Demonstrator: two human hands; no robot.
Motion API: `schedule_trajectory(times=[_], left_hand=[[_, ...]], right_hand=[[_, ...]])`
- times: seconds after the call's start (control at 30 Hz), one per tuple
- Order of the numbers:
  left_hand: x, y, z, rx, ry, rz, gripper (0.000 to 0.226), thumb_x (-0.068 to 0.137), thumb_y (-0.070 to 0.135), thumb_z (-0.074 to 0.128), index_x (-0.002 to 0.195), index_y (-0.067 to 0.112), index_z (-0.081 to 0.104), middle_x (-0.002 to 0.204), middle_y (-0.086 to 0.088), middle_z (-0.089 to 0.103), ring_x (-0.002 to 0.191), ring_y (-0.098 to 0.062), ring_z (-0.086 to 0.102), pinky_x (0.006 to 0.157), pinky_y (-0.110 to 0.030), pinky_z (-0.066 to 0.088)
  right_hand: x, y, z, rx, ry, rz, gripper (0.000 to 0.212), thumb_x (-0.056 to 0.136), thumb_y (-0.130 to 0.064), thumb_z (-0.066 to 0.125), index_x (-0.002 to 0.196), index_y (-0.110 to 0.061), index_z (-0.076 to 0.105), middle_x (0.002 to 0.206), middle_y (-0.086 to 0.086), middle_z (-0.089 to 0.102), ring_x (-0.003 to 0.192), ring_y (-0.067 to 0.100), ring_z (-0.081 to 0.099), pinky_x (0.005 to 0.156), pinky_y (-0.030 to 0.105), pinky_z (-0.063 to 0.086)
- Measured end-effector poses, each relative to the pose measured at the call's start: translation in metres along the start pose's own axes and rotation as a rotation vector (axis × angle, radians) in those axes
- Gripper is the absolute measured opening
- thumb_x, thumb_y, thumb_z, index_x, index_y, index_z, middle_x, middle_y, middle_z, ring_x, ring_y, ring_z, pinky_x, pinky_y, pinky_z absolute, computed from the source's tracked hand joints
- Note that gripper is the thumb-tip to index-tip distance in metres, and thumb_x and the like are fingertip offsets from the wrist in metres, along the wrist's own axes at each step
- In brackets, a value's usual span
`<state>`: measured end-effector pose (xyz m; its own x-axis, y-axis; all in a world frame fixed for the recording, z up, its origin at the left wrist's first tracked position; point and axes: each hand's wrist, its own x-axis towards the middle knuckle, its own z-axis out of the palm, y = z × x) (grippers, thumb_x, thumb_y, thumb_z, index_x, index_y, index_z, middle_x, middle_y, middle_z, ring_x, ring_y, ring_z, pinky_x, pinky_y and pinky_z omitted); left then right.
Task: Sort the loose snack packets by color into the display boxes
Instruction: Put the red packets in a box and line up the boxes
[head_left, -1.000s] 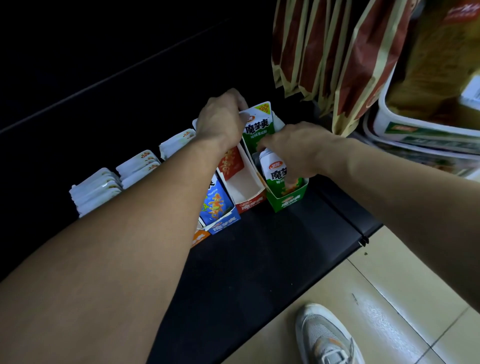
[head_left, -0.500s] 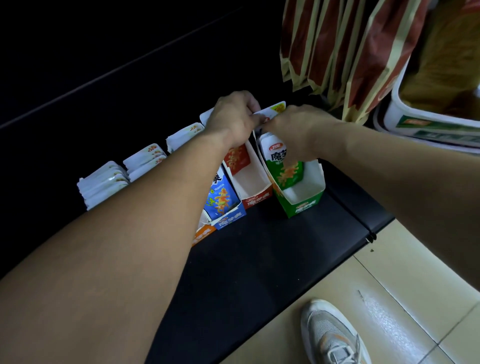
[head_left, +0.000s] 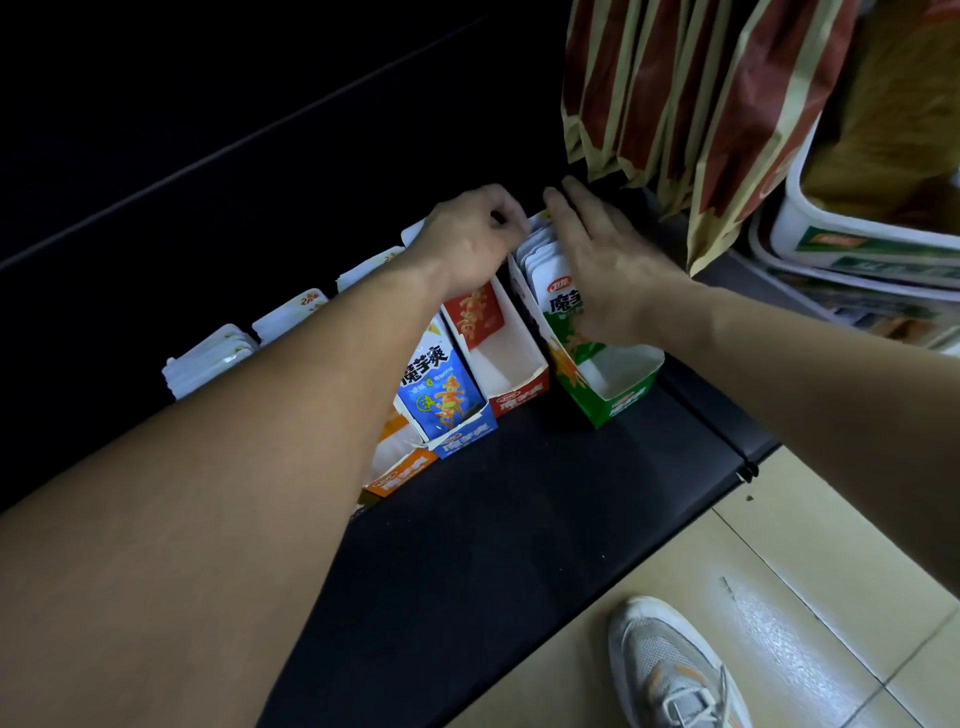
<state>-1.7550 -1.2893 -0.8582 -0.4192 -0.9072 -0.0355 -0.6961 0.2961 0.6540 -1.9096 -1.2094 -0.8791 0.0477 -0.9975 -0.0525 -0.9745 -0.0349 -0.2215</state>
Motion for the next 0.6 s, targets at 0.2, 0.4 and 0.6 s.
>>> schedule_trajectory(times=[0.2, 0.4, 0.6], left_hand=[[0.004, 0.002, 0.001, 0.055, 0.042, 0.008, 0.018, 0.093, 0.041, 0.065, 0.100, 0.027, 0.074, 0.095, 0.004, 0.071, 0.090, -0.008, 0.064, 0.072, -0.014, 0.046], [0.008, 0.002, 0.009, 0.065, 0.085, -0.025, 0.024, 0.097, 0.042, 0.061, 0.107, 0.024, 0.074, 0.101, 0.001, 0.069, 0.092, -0.014, 0.061, 0.076, -0.023, 0.044], [0.005, 0.002, 0.002, 0.036, 0.012, -0.018, 0.023, 0.101, 0.029, 0.056, 0.113, 0.019, 0.073, 0.099, 0.006, 0.065, 0.095, -0.012, 0.062, 0.078, -0.016, 0.042]], right_hand=[[-0.007, -0.007, 0.004, 0.131, 0.079, 0.028, 0.106, 0.078, -0.001, 0.064, 0.159, -0.015, -0.002, 0.166, 0.011, -0.005, 0.151, 0.034, 0.004, 0.120, 0.042, 0.021], [-0.036, -0.006, 0.027, 0.291, 0.327, 0.125, 0.082, 0.089, -0.011, 0.062, 0.157, -0.013, 0.016, 0.152, 0.021, 0.028, 0.120, 0.049, 0.051, 0.092, 0.050, 0.048], [-0.017, -0.003, 0.025, 0.266, 0.245, 0.095, 0.086, 0.091, -0.006, 0.062, 0.159, -0.017, 0.010, 0.162, 0.013, 0.015, 0.131, 0.041, 0.048, 0.093, 0.041, 0.048]])
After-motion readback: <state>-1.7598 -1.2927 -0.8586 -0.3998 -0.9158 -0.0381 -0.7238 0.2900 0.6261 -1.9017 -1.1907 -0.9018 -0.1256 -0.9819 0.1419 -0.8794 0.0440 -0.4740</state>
